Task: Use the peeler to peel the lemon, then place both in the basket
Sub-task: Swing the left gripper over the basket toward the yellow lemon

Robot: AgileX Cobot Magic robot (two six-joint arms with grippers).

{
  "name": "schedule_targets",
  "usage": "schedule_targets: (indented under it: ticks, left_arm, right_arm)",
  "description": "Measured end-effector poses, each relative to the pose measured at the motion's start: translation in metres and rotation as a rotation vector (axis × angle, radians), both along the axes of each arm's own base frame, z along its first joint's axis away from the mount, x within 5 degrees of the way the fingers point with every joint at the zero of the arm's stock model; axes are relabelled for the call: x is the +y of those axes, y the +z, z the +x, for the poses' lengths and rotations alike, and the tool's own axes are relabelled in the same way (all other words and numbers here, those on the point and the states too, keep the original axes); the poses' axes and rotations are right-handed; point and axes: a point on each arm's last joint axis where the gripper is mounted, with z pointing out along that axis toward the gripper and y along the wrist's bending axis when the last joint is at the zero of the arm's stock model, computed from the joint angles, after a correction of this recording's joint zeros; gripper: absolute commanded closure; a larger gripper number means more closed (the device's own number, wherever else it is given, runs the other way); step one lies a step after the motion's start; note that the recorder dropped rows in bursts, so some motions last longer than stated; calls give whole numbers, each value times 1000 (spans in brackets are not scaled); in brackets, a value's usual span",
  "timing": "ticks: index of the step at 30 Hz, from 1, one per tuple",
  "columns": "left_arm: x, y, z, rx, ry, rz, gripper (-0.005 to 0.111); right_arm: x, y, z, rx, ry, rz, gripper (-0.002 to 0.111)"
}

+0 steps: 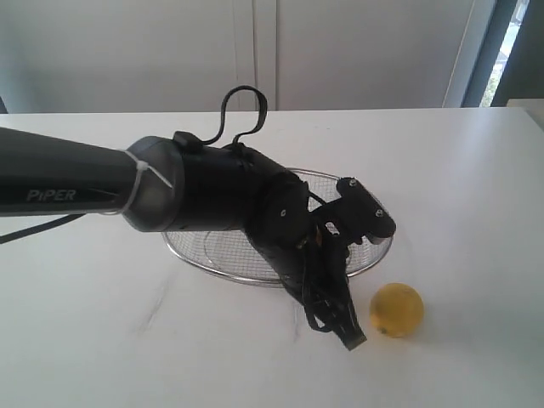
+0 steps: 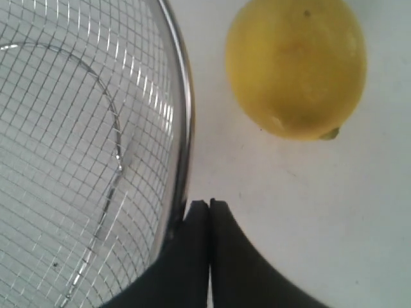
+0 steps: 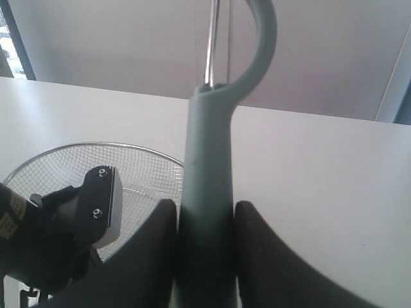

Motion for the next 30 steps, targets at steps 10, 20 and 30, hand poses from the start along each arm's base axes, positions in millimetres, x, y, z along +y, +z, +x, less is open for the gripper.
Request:
schedule_targets:
  ticks: [10,20,30]
  left_arm:
    - [-3,1,7,-105,-38,-22,107]
    - [-3,30,-1,-61,20,-142,96]
    - [-26,36,-40,-72,-95,-177,16]
  right_arm:
    - [0,0,0,0,0,0,108]
    - [0,0,0,0,0,2,108]
    - [0,0,0,0,0,2,108]
